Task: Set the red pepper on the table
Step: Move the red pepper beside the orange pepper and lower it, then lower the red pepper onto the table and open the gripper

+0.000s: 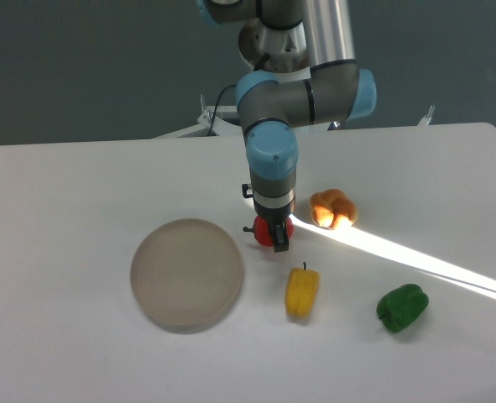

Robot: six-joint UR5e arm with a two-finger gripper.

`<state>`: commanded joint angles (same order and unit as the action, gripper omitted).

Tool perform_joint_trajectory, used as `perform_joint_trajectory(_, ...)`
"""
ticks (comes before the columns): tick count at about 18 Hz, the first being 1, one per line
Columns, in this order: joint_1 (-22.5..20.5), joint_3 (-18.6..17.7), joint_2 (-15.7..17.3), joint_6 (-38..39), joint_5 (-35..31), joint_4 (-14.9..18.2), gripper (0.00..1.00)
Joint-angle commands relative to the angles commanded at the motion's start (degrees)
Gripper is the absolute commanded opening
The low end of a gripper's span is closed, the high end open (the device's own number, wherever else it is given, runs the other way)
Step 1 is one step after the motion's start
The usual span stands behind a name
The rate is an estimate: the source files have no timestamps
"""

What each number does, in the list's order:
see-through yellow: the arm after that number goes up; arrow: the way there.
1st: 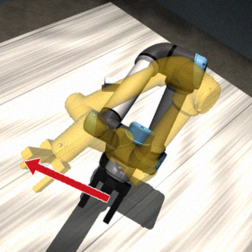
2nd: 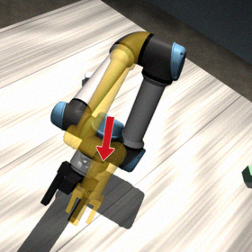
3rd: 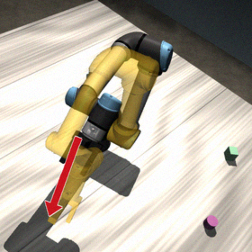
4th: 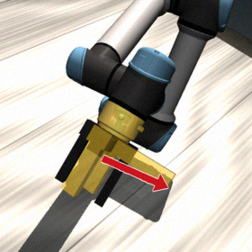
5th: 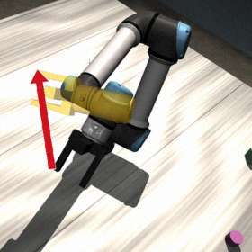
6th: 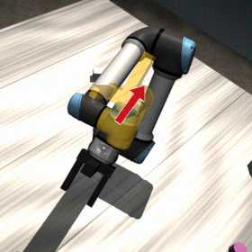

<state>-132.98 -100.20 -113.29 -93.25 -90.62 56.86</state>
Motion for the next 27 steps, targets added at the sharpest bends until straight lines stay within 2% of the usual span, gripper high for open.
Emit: perform_joint_trajectory(27,-0.97,-0.35,-0.97,-0.44,0.44,0.09,0.6)
